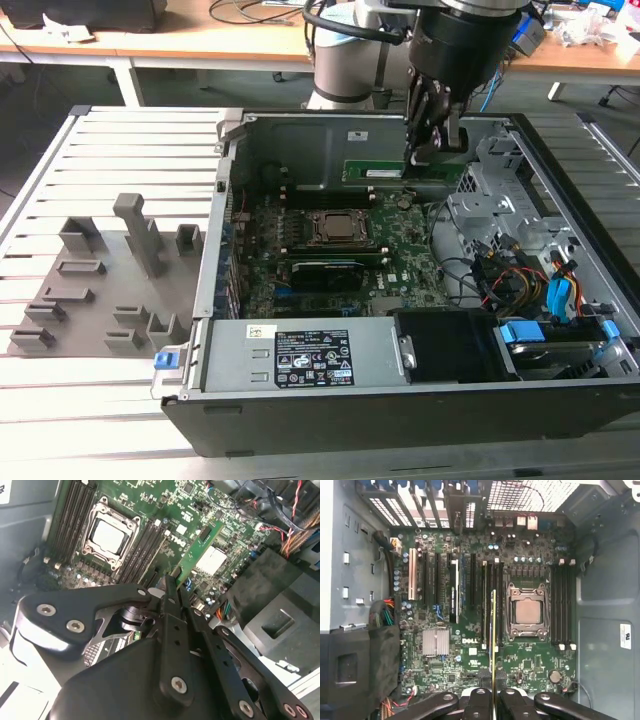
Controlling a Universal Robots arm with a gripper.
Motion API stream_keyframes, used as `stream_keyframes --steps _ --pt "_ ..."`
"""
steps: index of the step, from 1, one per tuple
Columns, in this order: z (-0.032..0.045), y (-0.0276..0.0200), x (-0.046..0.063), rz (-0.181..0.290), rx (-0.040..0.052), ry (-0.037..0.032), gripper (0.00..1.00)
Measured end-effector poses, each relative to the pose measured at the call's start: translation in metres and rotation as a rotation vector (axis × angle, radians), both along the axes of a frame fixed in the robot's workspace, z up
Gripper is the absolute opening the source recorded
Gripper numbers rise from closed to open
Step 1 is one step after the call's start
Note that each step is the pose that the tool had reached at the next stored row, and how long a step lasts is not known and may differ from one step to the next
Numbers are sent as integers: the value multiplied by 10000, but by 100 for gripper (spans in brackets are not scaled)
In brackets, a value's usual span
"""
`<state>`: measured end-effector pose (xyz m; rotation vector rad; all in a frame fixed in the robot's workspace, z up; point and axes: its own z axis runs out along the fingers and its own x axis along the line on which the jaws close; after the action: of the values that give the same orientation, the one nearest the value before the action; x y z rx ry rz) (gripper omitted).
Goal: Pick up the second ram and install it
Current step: 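Pick up the second ram and move it above second insertion slot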
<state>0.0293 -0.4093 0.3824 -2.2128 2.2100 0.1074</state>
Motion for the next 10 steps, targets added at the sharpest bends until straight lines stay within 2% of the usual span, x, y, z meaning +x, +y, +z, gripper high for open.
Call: stream_keyframes --steps 2,5,8,10 --pt "-14 4 -2 0 2 -1 14" --pt "-32 4 -63 1 2 -1 14" --pt "-55 5 -260 1 0 0 14" --pt "-69 5 -338 0 0 0 14"
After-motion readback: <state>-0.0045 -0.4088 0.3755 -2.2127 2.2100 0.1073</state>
